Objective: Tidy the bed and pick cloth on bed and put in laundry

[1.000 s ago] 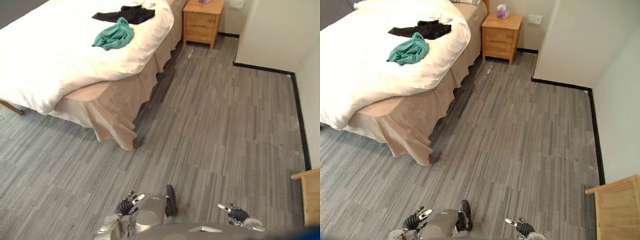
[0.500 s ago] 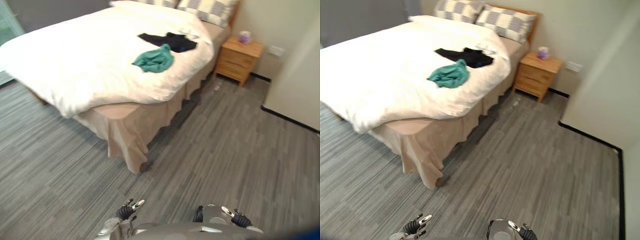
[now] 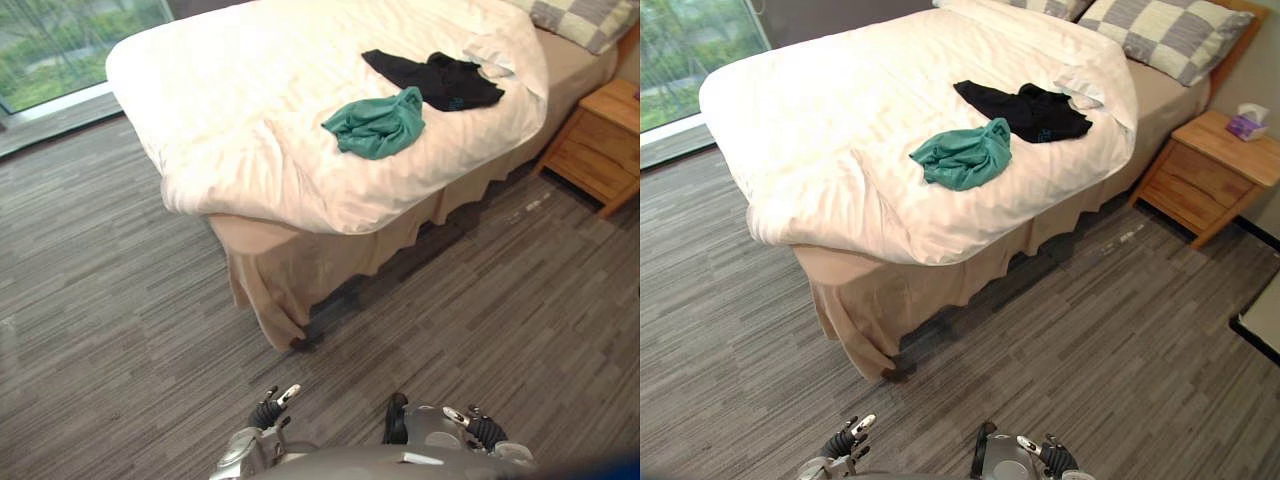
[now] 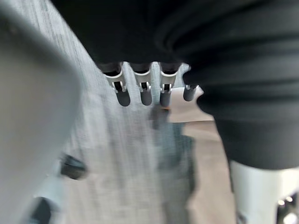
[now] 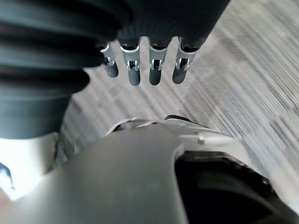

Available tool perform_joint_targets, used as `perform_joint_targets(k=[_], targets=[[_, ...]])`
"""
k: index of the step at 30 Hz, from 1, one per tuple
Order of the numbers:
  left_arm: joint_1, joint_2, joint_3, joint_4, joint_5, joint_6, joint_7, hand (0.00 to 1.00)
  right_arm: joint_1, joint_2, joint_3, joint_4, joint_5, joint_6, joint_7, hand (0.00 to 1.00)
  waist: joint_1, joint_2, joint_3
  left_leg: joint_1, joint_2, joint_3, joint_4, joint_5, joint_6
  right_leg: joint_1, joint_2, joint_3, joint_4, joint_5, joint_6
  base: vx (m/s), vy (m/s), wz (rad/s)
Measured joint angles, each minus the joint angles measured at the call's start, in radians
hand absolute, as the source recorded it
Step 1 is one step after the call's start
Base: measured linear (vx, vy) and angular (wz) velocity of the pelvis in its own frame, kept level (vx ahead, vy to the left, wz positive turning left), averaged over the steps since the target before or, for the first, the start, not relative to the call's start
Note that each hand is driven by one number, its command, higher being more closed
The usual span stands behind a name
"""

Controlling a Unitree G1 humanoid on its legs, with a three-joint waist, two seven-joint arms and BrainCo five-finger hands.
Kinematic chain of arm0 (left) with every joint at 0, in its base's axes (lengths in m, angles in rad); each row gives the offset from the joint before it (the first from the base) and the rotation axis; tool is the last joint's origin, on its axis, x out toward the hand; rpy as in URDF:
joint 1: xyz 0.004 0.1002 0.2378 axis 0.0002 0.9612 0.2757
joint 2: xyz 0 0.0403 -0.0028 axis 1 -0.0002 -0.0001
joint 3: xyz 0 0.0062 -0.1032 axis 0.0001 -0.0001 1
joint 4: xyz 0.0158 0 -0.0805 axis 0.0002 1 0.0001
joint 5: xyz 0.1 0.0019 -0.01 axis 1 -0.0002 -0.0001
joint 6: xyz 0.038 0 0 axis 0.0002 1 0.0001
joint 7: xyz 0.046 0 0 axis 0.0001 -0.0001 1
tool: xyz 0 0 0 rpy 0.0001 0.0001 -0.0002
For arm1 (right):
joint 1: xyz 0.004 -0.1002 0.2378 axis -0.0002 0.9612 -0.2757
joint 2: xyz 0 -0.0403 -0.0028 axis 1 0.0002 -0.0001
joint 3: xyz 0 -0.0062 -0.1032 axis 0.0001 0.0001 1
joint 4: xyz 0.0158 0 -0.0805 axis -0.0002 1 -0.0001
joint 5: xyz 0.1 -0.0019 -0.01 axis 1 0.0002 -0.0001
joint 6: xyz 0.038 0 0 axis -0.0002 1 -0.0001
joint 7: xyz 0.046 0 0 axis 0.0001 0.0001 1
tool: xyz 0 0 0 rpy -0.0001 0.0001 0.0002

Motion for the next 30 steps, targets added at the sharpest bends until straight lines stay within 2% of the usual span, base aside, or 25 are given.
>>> perform_joint_targets(k=[1,3,5,6,7,8,9,12,15,16,17,18,19,20,21,22,24,25,26,27,28,29,30], targets=[[0.001,0.003,-0.001,-0.019,0.000,-0.012,-0.003,0.00,-0.002,0.000,0.000,0.002,-0.015,0.004,0.001,0.00,0.003,-0.001,0.001,-0.044,0.020,0.062,0.031,-0.006,0.010,0.064,0.000,-0.020,-0.039,-0.002,0.005,0.31,-0.158,0.38],[0.002,0.006,0.000,-0.037,-0.024,-0.014,-0.018,0.00,-0.002,-0.003,0.001,0.004,-0.026,0.010,0.001,0.00,0.013,0.001,0.004,-0.101,0.021,0.152,-0.039,-0.018,0.018,0.126,-0.002,-0.040,-0.095,0.000,0.020,0.29,-0.083,0.23],[0.004,0.008,0.000,-0.042,-0.036,-0.014,-0.024,0.00,-0.002,-0.002,0.001,0.003,-0.026,0.014,0.002,0.00,0.024,-0.001,0.005,-0.106,-0.003,0.248,-0.210,-0.015,0.021,0.160,-0.011,-0.051,-0.121,-0.002,0.035,0.29,0.049,0.10],[0.008,0.006,-0.003,-0.038,-0.035,-0.010,-0.024,0.00,-0.002,-0.003,0.000,0.002,-0.027,0.015,0.003,0.00,0.019,0.001,0.004,-0.098,-0.025,0.304,-0.369,0.030,0.044,0.172,-0.012,-0.059,-0.126,-0.010,0.051,0.31,0.115,0.29],[0.009,0.005,-0.003,-0.030,-0.035,-0.010,-0.023,0.00,-0.002,-0.003,-0.001,0.002,-0.038,0.016,0.003,0.00,0.018,-0.001,0.004,-0.078,-0.041,0.357,-0.482,0.058,0.097,0.175,-0.010,-0.064,-0.124,-0.022,0.071,0.32,0.125,0.45],[0.007,0.005,-0.003,-0.027,-0.034,-0.007,-0.024,0.00,-0.004,0.001,-0.002,0.002,-0.049,0.015,0.003,0.00,0.015,-0.006,0.001,-0.061,-0.063,0.358,-0.524,0.054,0.102,0.181,-0.016,-0.069,-0.125,-0.024,0.074,0.31,0.134,0.58],[0.007,0.017,0.000,-0.029,-0.035,-0.005,-0.026,0.00,-0.011,0.017,-0.002,0.001,-0.065,0.011,0.003,0.00,0.016,-0.040,0.003,-0.046,-0.104,0.367,-0.600,0.061,0.116,0.167,-0.035,-0.088,-0.128,-0.022,0.078,0.23,0.099,0.52],[-0.001,0.044,-0.001,-0.028,-0.036,0.015,-0.032,0.00,-0.027,0.041,-0.004,-0.001,-0.066,-0.004,-0.003,0.00,0.026,-0.080,0.004,0.006,-0.186,0.371,-0.734,0.102,0.145,0.181,-0.080,-0.120,-0.130,-0.010,0.098,0.23,0.068,0.42],[-0.001,0.043,-0.013,-0.020,-0.034,0.037,-0.032,0.00,-0.030,0.042,-0.004,-0.009,-0.058,-0.014,-0.014,0.00,0.020,-0.071,-0.002,0.054,-0.223,0.350,-0.807,0.118,0.148,0.189,-0.107,-0.122,-0.074,-0.016,0.119,0.14,0.041,0.31],[-0.001,0.042,-0.015,-0.005,-0.031,0.053,-0.029,0.00,-0.029,0.037,-0.004,-0.009,-0.043,-0.015,-0.021,0.00,0.018,-0.066,-0.005,0.081,-0.233,0.338,-0.858,0.121,0.148,0.157,-0.131,-0.120,0.038,-0.032,0.145,0.08,0.073,0.45],[-0.001,0.037,-0.023,0.004,-0.019,0.062,-0.022,0.00,-0.029,0.028,-0.005,-0.010,-0.036,-0.016,-0.027,0.00,0.015,-0.050,-0.014,0.121,-0.241,0.312,-0.919,0.132,0.148,0.096,-0.165,-0.115,0.214,-0.035,0.148,0.09,0.071,0.51],[-0.001,0.041,-0.034,0.007,-0.014,0.064,-0.021,0.00,-0.027,0.027,-0.006,-0.012,-0.022,-0.016,-0.030,0.00,0.011,-0.050,-0.016,0.143,-0.246,0.290,-0.947,0.137,0.148,0.063,-0.186,-0.109,0.315,-0.028,0.144,0.08,0.037,0.68],[-0.004,0.056,-0.064,0.008,-0.010,0.069,-0.017,0.00,-0.026,0.026,-0.008,-0.014,-0.003,-0.017,-0.034,0.00,-0.005,-0.047,-0.015,0.165,-0.249,0.251,-0.974,0.138,0.155,-0.001,-0.208,-0.060,0.439,-0.091,0.133,0.11,-0.024,0.87],[-0.008,0.075,-0.076,0.017,-0.002,0.081,-0.011,0.00,-0.024,0.040,-0.008,-0.022,0.003,-0.018,-0.038,0.00,-0.010,-0.064,-0.020,0.166,-0.244,0.208,-0.976,0.138,0.154,-0.036,-0.199,-0.027,0.442,-0.145,0.118,0.10,-0.050,0.93],[-0.010,0.082,-0.081,0.016,0.002,0.086,-0.011,0.00,-0.020,0.045,-0.007,-0.026,0.013,-0.019,-0.039,0.00,-0.012,-0.072,-0.019,0.165,-0.241,0.189,-0.976,0.139,0.151,-0.052,-0.190,-0.013,0.426,-0.156,0.116,0.11,-0.087,1.01],[-0.016,0.085,-0.085,0.017,0.005,0.090,-0.005,0.00,-0.010,0.049,-0.006,-0.026,0.038,-0.023,-0.039,0.00,-0.015,-0.076,-0.017,0.169,-0.228,0.152,-0.976,0.142,0.142,-0.072,-0.160,0.022,0.361,-0.157,0.114,0.14,-0.121,1.00],[-0.018,0.085,-0.087,0.017,0.006,0.100,0.011,0.00,-0.001,0.048,-0.003,-0.026,0.066,-0.026,-0.039,0.00,-0.014,-0.076,-0.017,0.178,-0.212,0.105,-0.979,0.155,0.118,-0.082,-0.117,0.086,0.222,-0.132,0.123,0.16,-0.148,0.90],[-0.017,0.090,-0.088,0.017,0.006,0.105,0.019,0.00,0.003,0.052,0.001,-0.026,0.069,-0.028,-0.037,0.00,-0.012,-0.089,-0.023,0.181,-0.220,0.087,-0.983,0.156,0.103,-0.083,-0.111,0.116,0.106,-0.058,0.112,0.18,-0.239,0.66],[-0.022,0.102,-0.086,0.022,0.007,0.105,0.030,0.00,0.000,0.064,0.007,-0.018,0.073,-0.030,-0.031,0.00,-0.012,-0.120,-0.028,0.186,-0.242,0.068,-0.989,0.152,0.088,-0.082,-0.126,0.153,0.050,0.054,0.145,0.14,-0.206,0.57],[-0.025,0.097,-0.083,0.030,0.005,0.105,0.035,0.00,-0.003,0.063,0.004,-0.013,0.076,-0.031,-0.026,0.00,-0.014,-0.110,-0.031,0.195,-0.238,0.066,-0.994,0.155,0.075,-0.073,-0.120,0.142,0.043,0.059,0.129,0.20,-0.240,0.25],[-0.020,0.078,-0.080,0.035,0.007,0.105,0.041,0.00,-0.003,0.045,0.007,-0.009,0.076,-0.034,-0.020,0.00,-0.007,-0.082,-0.048,0.198,-0.211,0.079,-1.014,0.163,0.065,-0.063,-0.096,0.137,0.004,0.061,0.126,0.14,-0.131,0.00],[-0.018,0.068,-0.078,0.039,0.007,0.104,0.051,0.00,-0.005,0.034,0.011,-0.007,0.075,-0.033,-0.017,0.00,-0.006,-0.075,-0.050,0.201,-0.203,0.081,-1.026,0.167,0.058,-0.057,-0.083,0.134,-0.018,0.068,0.127,0.24,-0.216,-0.06],[-0.013,0.055,-0.076,0.040,0.009,0.105,0.053,0.00,-0.008,0.020,0.011,-0.007,0.075,-0.033,-0.008,0.00,-0.009,-0.048,-0.053,0.219,-0.184,0.081,-1.053,0.175,0.044,-0.026,-0.052,0.126,-0.067,0.080,0.120,0.15,-0.138,-0.02]])
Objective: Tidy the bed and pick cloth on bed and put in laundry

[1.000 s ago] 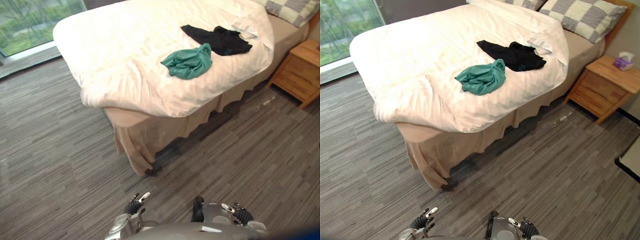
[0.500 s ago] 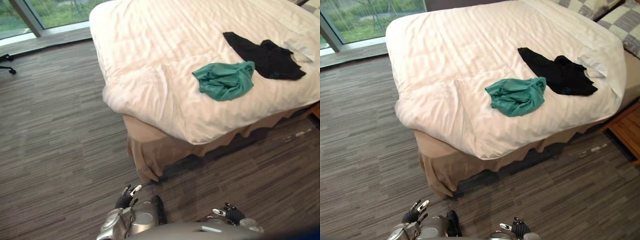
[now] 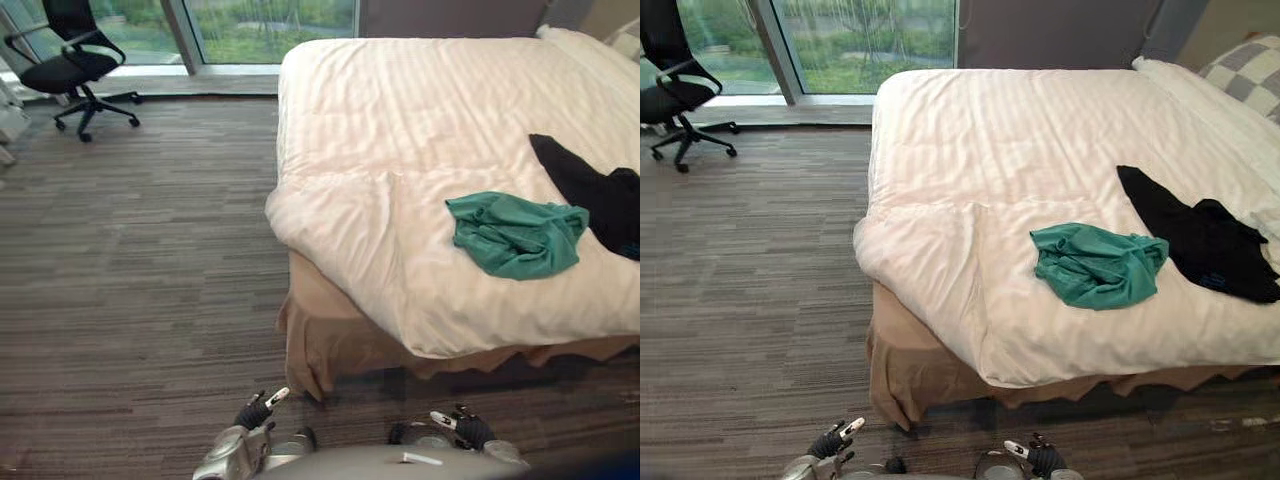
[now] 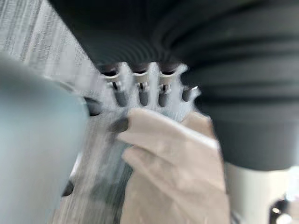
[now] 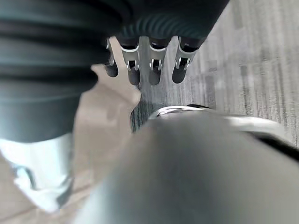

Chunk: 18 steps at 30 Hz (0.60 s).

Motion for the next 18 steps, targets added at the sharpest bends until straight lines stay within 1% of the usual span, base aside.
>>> perform_joint_targets(k=[2,4,7,10,12,13,14,15,17,18], targets=[[0.002,-0.011,0.023,0.007,0.018,-0.002,0.000,0.00,0.001,-0.002,0.003,0.000,-0.001,0.000,0.001,0.00,0.000,0.004,0.000,0.019,0.012,0.003,-0.013,0.000,-0.013,0.024,0.018,-0.003,-0.025,0.002,-0.003,0.12,-0.114,-0.01],[0.002,-0.013,0.030,0.011,0.027,-0.008,0.002,0.00,0.001,0.002,0.011,0.000,-0.001,0.003,0.002,0.00,0.001,-0.004,0.000,0.036,0.024,0.009,-0.012,-0.009,-0.025,0.055,0.033,-0.009,-0.050,0.003,-0.004,0.08,-0.078,0.02],[0.002,-0.013,0.032,0.011,-0.010,-0.009,0.023,0.00,-0.002,0.013,0.010,0.000,-0.001,0.017,0.003,0.00,0.002,-0.013,-0.008,0.042,0.026,0.025,-0.012,-0.011,-0.030,0.071,0.037,-0.010,-0.074,0.005,-0.007,0.05,-0.017,0.00],[0.006,-0.009,0.038,0.017,-0.097,-0.009,0.077,0.00,-0.001,0.026,0.009,0.001,-0.004,0.039,0.004,0.00,0.003,-0.032,-0.012,0.046,0.023,0.025,-0.012,-0.013,-0.032,0.088,0.035,-0.021,-0.101,0.014,-0.004,0.02,0.008,0.04],[0.012,-0.011,0.058,0.017,-0.154,-0.010,0.109,0.00,-0.001,0.026,0.004,0.002,-0.012,0.054,0.004,0.00,0.004,-0.036,-0.014,0.045,0.012,0.024,-0.012,-0.013,-0.032,0.096,0.028,-0.025,-0.111,0.018,0.002,0.00,0.028,0.08],[0.018,-0.017,0.079,0.019,-0.205,-0.014,0.128,0.00,-0.001,0.026,0.000,0.002,-0.013,0.063,0.004,0.00,0.004,-0.035,-0.014,0.045,0.008,0.022,-0.012,-0.013,-0.032,0.103,0.023,-0.032,-0.117,0.020,0.005,-0.01,0.036,0.17],[0.026,-0.021,0.104,0.020,-0.269,-0.027,0.142,0.00,0.001,0.026,-0.009,0.003,-0.013,0.064,0.005,0.00,0.004,-0.034,-0.014,0.044,0.003,0.019,-0.012,-0.013,-0.032,0.107,0.017,-0.042,-0.118,0.020,0.005,-0.02,0.037,0.21],[0.031,-0.024,0.114,0.020,-0.306,-0.034,0.152,0.00,0.002,0.027,-0.015,0.003,-0.013,0.066,0.006,0.00,0.004,-0.033,-0.014,0.043,0.000,0.017,-0.012,-0.013,-0.031,0.110,0.014,-0.048,-0.118,0.020,0.006,-0.03,0.032,0.26],[0.053,-0.034,0.166,0.020,-0.423,-0.074,0.173,0.00,0.003,0.027,-0.018,0.002,-0.013,0.081,0.007,0.00,0.005,-0.032,-0.015,0.036,-0.008,-0.004,-0.012,-0.009,-0.027,0.119,0.006,-0.071,-0.129,0.023,0.011,-0.04,0.029,0.30],[0.058,-0.037,0.175,0.020,-0.440,-0.082,0.173,0.00,0.003,0.027,-0.019,0.002,-0.013,0.084,0.008,0.00,0.005,-0.032,-0.017,0.030,-0.009,-0.006,-0.012,-0.008,-0.025,0.119,0.005,-0.078,-0.132,0.024,0.013,-0.03,0.017,0.30]])
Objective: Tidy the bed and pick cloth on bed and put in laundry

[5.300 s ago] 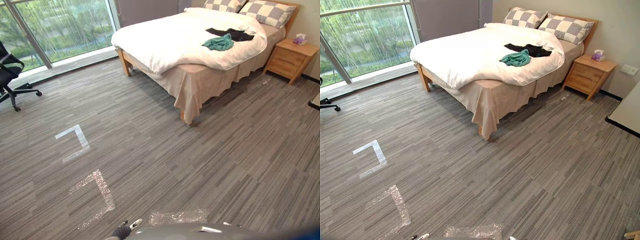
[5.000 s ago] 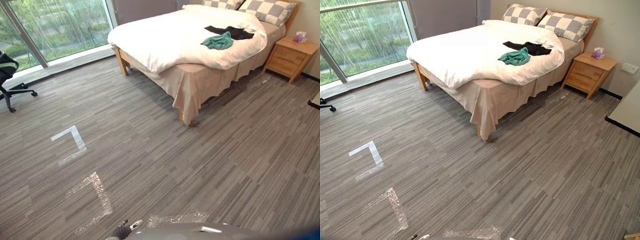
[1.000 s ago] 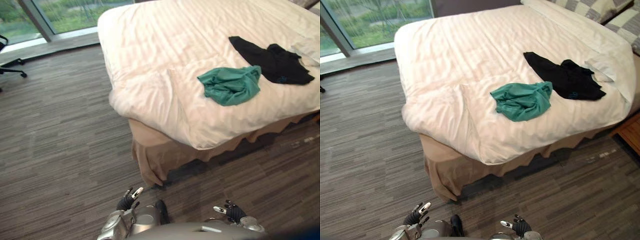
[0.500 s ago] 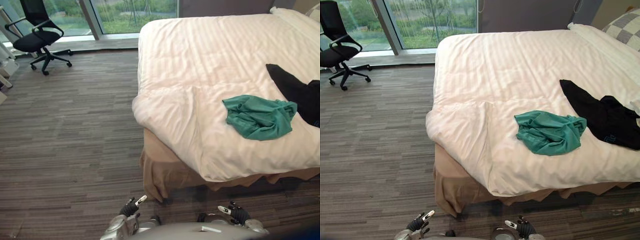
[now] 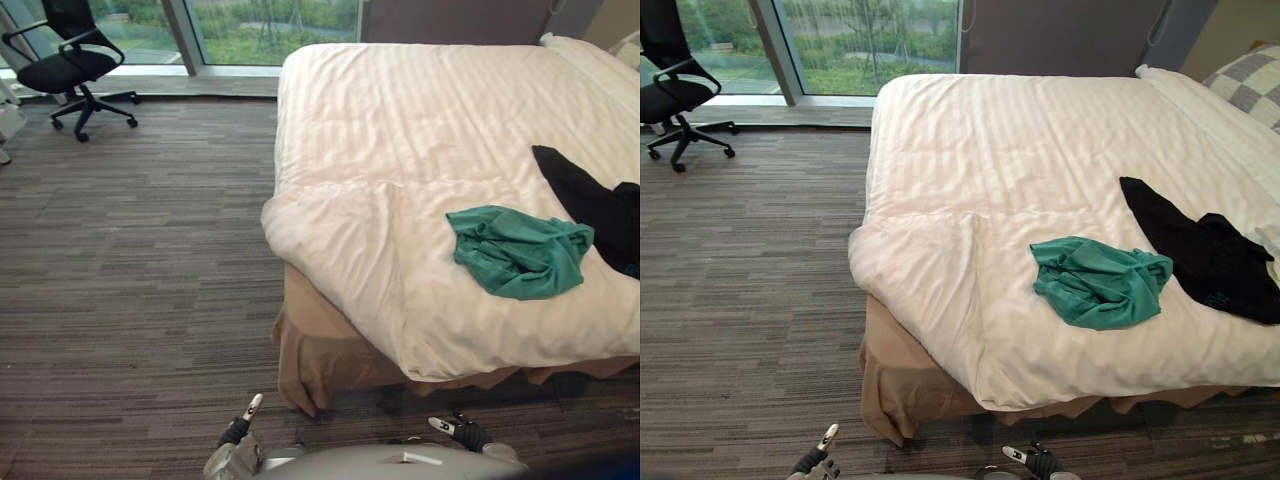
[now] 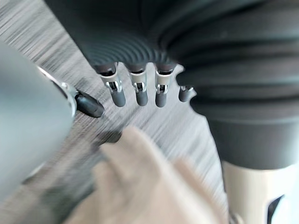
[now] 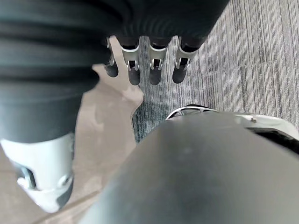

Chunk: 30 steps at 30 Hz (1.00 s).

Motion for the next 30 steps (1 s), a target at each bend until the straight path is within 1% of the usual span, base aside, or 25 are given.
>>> perform_joint_targets(k=[2,3,5,6,7,8,9,10,11,12,14,15,17,18,20,21,23,25,26,29,30], targets=[[0.025,-0.015,0.019,0.000,-0.041,-0.051,0.002,0.00,0.002,0.000,-0.002,0.000,0.001,0.016,0.004,0.00,0.007,0.001,-0.001,-0.003,-0.003,-0.005,0.000,0.006,0.008,0.001,-0.001,-0.014,-0.002,0.001,0.002,-0.02,0.013,0.19],[0.031,-0.017,0.019,-0.001,-0.048,-0.061,0.003,0.00,0.003,0.000,-0.003,0.000,0.001,0.018,0.004,0.00,0.009,0.003,-0.002,-0.003,-0.004,-0.006,0.000,0.006,0.008,0.001,-0.001,-0.015,-0.002,0.001,0.002,-0.05,0.014,0.10],[0.037,-0.023,0.020,-0.006,-0.087,-0.110,0.027,0.00,0.005,-0.002,-0.004,0.000,0.005,0.028,0.004,0.00,0.014,0.007,-0.006,-0.005,-0.008,-0.019,-0.002,0.011,0.012,0.001,-0.001,-0.028,-0.002,0.001,0.001,-0.07,0.009,0.14],[0.036,-0.023,0.020,-0.010,-0.101,-0.124,0.030,0.00,0.004,-0.002,-0.004,0.000,0.008,0.033,0.003,0.00,0.014,0.009,-0.007,-0.008,-0.008,-0.024,-0.003,0.014,0.012,0.001,-0.001,-0.034,-0.003,0.001,0.001,-0.07,-0.011,0.28],[0.037,-0.025,0.022,-0.037,-0.116,-0.150,0.039,0.00,0.005,-0.002,-0.006,0.000,0.016,0.040,0.003,0.00,0.014,0.009,-0.013,-0.020,-0.008,-0.039,-0.006,0.019,0.013,0.000,-0.001,-0.052,-0.005,0.001,0.001,-0.06,-0.021,0.30],[0.037,-0.026,0.025,-0.059,-0.116,-0.164,0.042,0.00,0.005,-0.002,-0.008,0.000,0.024,0.044,0.003,0.00,0.015,0.009,-0.013,-0.024,-0.008,-0.048,-0.006,0.023,0.013,0.000,-0.001,-0.060,-0.006,0.001,0.001,-0.09,-0.029,0.45],[0.036,-0.026,0.031,-0.120,-0.117,-0.201,0.047,0.00,0.005,-0.002,-0.018,0.000,0.037,0.047,0.003,0.00,0.018,0.016,-0.018,-0.037,-0.008,-0.063,-0.006,0.029,0.016,0.000,-0.001,-0.080,-0.009,0.001,0.001,-0.07,-0.021,0.33],[0.036,-0.027,0.034,-0.144,-0.120,-0.217,0.050,0.00,0.005,-0.003,-0.019,0.000,0.045,0.050,0.003,0.00,0.021,0.016,-0.019,-0.037,-0.008,-0.067,-0.007,0.030,0.016,0.001,0.000,-0.084,-0.010,0.001,0.001,-0.08,-0.014,0.26],[0.036,-0.027,0.046,-0.183,-0.131,-0.244,0.064,0.00,0.005,-0.004,-0.020,-0.001,0.051,0.056,0.002,0.00,0.026,0.019,-0.021,-0.038,-0.007,-0.071,-0.007,0.032,0.016,0.002,0.001,-0.086,-0.011,0.001,0.001,-0.06,-0.003,0.12],[0.033,-0.026,0.056,-0.206,-0.134,-0.274,0.081,0.00,0.003,-0.004,-0.026,-0.003,0.053,0.058,0.002,0.00,0.026,0.025,-0.024,-0.043,-0.008,-0.079,-0.007,0.035,0.017,0.003,0.001,-0.094,-0.012,0.001,0.001,-0.06,-0.002,0.13],[0.023,-0.024,0.058,-0.214,-0.134,-0.302,0.096,0.00,0.003,-0.004,-0.036,-0.004,0.060,0.061,0.002,0.00,0.024,0.030,-0.029,-0.054,-0.009,-0.086,-0.007,0.038,0.017,0.001,0.001,-0.104,-0.015,0.001,0.002,-0.05,0.000,0.16],[0.017,-0.026,0.058,-0.228,-0.134,-0.328,0.113,0.00,0.004,-0.005,-0.039,-0.004,0.074,0.070,0.001,0.00,0.024,0.032,-0.031,-0.055,-0.010,-0.093,-0.007,0.040,0.018,0.001,0.001,-0.110,-0.018,0.002,0.003,-0.03,0.009,0.15],[0.009,-0.026,0.060,-0.252,-0.134,-0.382,0.134,0.00,0.003,-0.004,-0.042,-0.004,0.090,0.080,-0.008,0.00,0.025,0.030,-0.034,-0.065,-0.011,-0.105,-0.007,0.041,0.018,0.002,0.001,-0.121,-0.020,0.002,0.003,-0.02,0.012,0.17],[0.007,-0.026,0.061,-0.253,-0.134,-0.397,0.137,0.00,0.003,-0.003,-0.045,-0.004,0.091,0.084,-0.011,0.00,0.025,0.029,-0.035,-0.070,-0.012,-0.108,-0.007,0.042,0.018,0.001,0.001,-0.126,-0.021,0.002,0.003,-0.01,0.010,0.18],[0.011,-0.028,0.079,-0.292,-0.130,-0.453,0.160,0.00,0.001,0.000,-0.063,-0.004,0.092,0.093,-0.024,0.00,0.028,0.024,-0.039,-0.072,-0.015,-0.115,-0.007,0.042,0.019,0.003,0.001,-0.134,-0.031,0.004,0.005,0.03,0.015,0.13],[0.011,-0.027,0.086,-0.303,-0.126,-0.467,0.169,0.00,0.001,0.001,-0.063,-0.004,0.092,0.095,-0.027,0.00,0.029,0.022,-0.040,-0.072,-0.015,-0.116,-0.007,0.042,0.019,0.004,0.001,-0.135,-0.033,0.006,0.006,0.04,0.018,0.06],[0.010,-0.021,0.098,-0.352,-0.053,-0.520,0.223,0.00,-0.004,0.004,-0.063,-0.004,0.102,0.098,-0.032,0.00,0.029,0.019,-0.044,-0.071,-0.019,-0.117,-0.007,0.042,0.018,0.016,0.000,-0.136,-0.039,0.009,0.007,0.05,0.018,0.06],[0.004,-0.019,0.096,-0.405,0.014,-0.552,0.253,0.00,-0.005,0.005,-0.062,-0.004,0.121,0.098,-0.034,0.00,0.029,0.019,-0.047,-0.071,-0.021,-0.115,-0.007,0.042,0.018,0.017,-0.001,-0.135,-0.040,0.009,0.006,0.02,0.022,0.05],[-0.001,-0.018,0.094,-0.428,0.030,-0.559,0.263,0.00,-0.008,0.005,-0.062,-0.004,0.124,0.098,-0.035,0.00,0.029,0.019,-0.048,-0.071,-0.022,-0.114,-0.007,0.042,0.018,0.018,-0.002,-0.135,-0.040,0.009,0.006,0.00,0.000,0.00],[-0.024,0.011,0.087,-0.484,0.206,-0.602,0.335,0.00,-0.025,0.005,-0.060,-0.006,0.130,0.097,-0.039,0.00,0.027,0.023,-0.050,-0.071,-0.021,-0.106,-0.007,0.042,0.018,0.017,-0.002,-0.132,-0.040,0.009,0.006,-0.01,0.012,-0.03],[-0.036,0.041,0.092,-0.523,0.290,-0.617,0.359,0.00,-0.024,0.005,-0.057,-0.012,0.130,0.097,-0.041,0.00,0.025,0.024,-0.051,-0.071,-0.019,-0.101,-0.007,0.041,0.018,0.016,0.000,-0.125,-0.041,0.009,0.006,-0.02,0.012,-0.08]])
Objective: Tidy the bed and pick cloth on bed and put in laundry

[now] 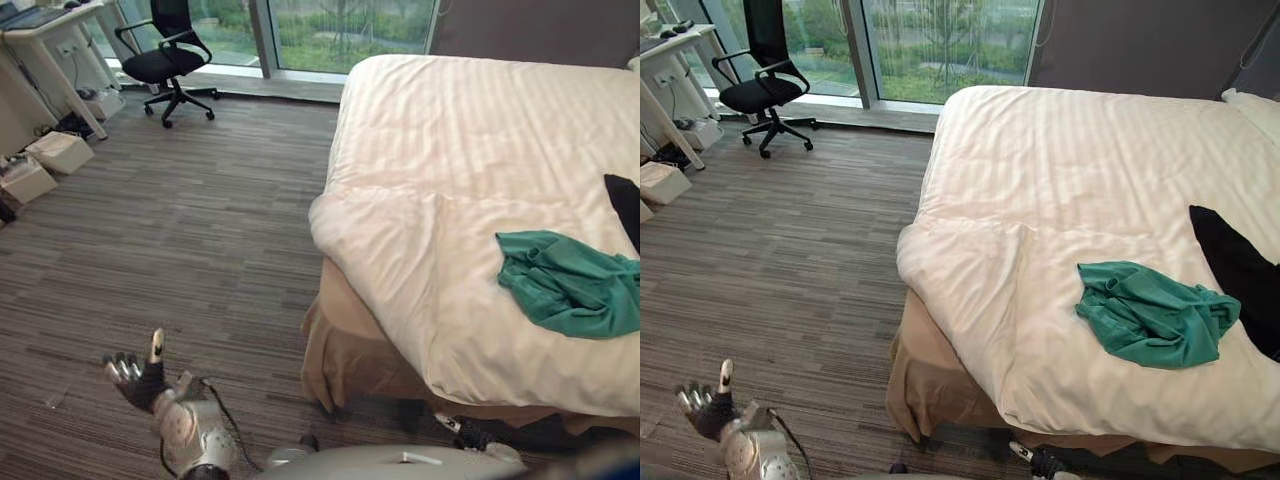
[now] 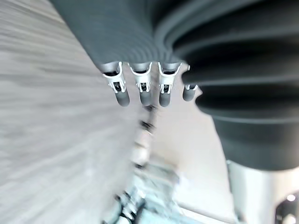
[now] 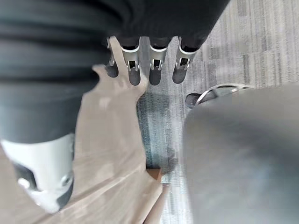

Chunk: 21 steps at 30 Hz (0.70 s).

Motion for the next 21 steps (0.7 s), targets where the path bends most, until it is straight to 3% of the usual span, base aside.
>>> perform_joint_targets(k=[2,3,4,5,7,8,9,10,11,13,17,21], targets=[[-0.020,0.055,0.018,-0.044,0.067,-0.022,0.003,0.00,0.002,-0.001,0.004,-0.003,0.000,0.000,0.000,0.00,0.003,0.000,0.000,0.000,0.005,0.022,0.000,-0.002,-0.002,-0.001,0.004,0.015,-0.001,0.001,-0.001,-0.04,0.010,-0.20],[-0.047,0.141,0.058,-0.101,0.108,0.060,0.024,0.00,0.011,-0.002,0.020,-0.016,0.000,-0.001,0.000,0.00,0.002,0.004,-0.004,0.004,0.011,0.048,0.000,-0.006,-0.004,-0.002,0.008,0.022,-0.004,0.002,-0.003,-0.04,0.008,-0.28],[-0.062,0.178,0.077,-0.117,0.109,0.093,0.024,0.00,0.016,-0.003,0.021,-0.020,0.000,-0.001,0.000,0.00,0.002,0.007,-0.009,0.005,0.013,0.056,0.000,-0.008,-0.003,-0.004,0.009,0.026,-0.005,0.003,-0.004,-0.02,0.007,-0.36],[-0.099,0.247,0.098,-0.129,0.184,0.119,0.070,0.00,0.030,-0.006,0.023,-0.035,0.000,-0.005,0.002,0.00,0.003,0.007,-0.020,0.007,0.021,0.078,0.000,-0.012,-0.004,-0.011,0.012,0.046,-0.005,0.005,-0.007,0.00,0.008,-0.34],[-0.126,0.330,0.116,-0.212,0.474,0.069,0.181,0.00,0.046,-0.005,0.028,-0.054,0.000,-0.013,0.003,0.00,0.004,0.013,-0.023,0.017,0.021,0.111,0.000,-0.015,-0.005,-0.015,0.012,0.072,-0.006,0.009,-0.009,0.01,0.032,-0.38],[-0.165,0.381,0.096,-0.279,0.552,0.085,0.183,0.00,0.055,-0.005,0.028,-0.061,0.000,-0.020,0.004,0.00,0.003,0.009,-0.032,0.017,0.021,0.126,0.000,-0.016,-0.006,-0.015,0.009,0.075,-0.007,0.011,-0.008,0.00,0.044,-0.21],[-0.181,0.405,0.076,-0.313,0.491,0.138,0.131,0.00,0.064,-0.005,0.028,-0.060,0.000,-0.022,0.005,0.00,0.002,0.009,-0.038,0.017,0.020,0.134,0.000,-0.016,-0.006,-0.015,0.007,0.076,-0.008,0.011,-0.007,0.00,0.033,-0.10],[-0.221,0.426,0.063,-0.346,0.301,0.300,0.011,0.00,0.070,-0.006,0.027,-0.066,0.000,-0.027,0.007,0.00,-0.004,0.017,-0.047,0.021,0.018,0.141,0.000,-0.019,-0.006,-0.015,0.006,0.084,-0.009,0.012,-0.006,0.00,0.038,-0.23],[-0.257,0.415,0.074,-0.305,0.224,0.395,-0.057,0.00,0.070,-0.010,0.027,-0.073,0.001,-0.033,0.009,0.00,-0.012,0.027,-0.049,0.029,0.017,0.161,0.000,-0.020,-0.006,-0.016,0.006,0.102,-0.009,0.016,-0.005,0.00,0.038,-0.31],[-0.248,0.384,0.047,-0.263,0.224,0.436,-0.101,0.00,0.070,-0.011,0.025,-0.077,0.003,-0.034,0.009,0.00,-0.026,0.031,-0.049,0.038,0.017,0.185,0.000,-0.020,-0.007,-0.017,0.007,0.125,-0.009,0.018,-0.006,-0.01,0.028,-0.30],[-0.195,0.290,-0.155,-0.266,0.411,0.446,-0.107,0.00,0.085,0.007,0.007,-0.069,0.032,-0.035,0.009,0.00,-0.025,0.008,-0.042,0.038,0.024,0.202,0.000,-0.023,-0.011,-0.027,0.021,0.144,-0.013,0.020,-0.015,0.00,-0.005,-0.12],[-0.171,0.278,-0.231,-0.259,0.613,0.455,-0.102,0.00,0.086,0.018,-0.017,-0.069,0.071,-0.044,0.011,0.00,-0.027,0.009,-0.041,0.054,0.034,0.249,0.002,-0.027,-0.016,-0.042,0.035,0.193,-0.011,0.028,-0.027,0.00,-0.019,-0.39]])
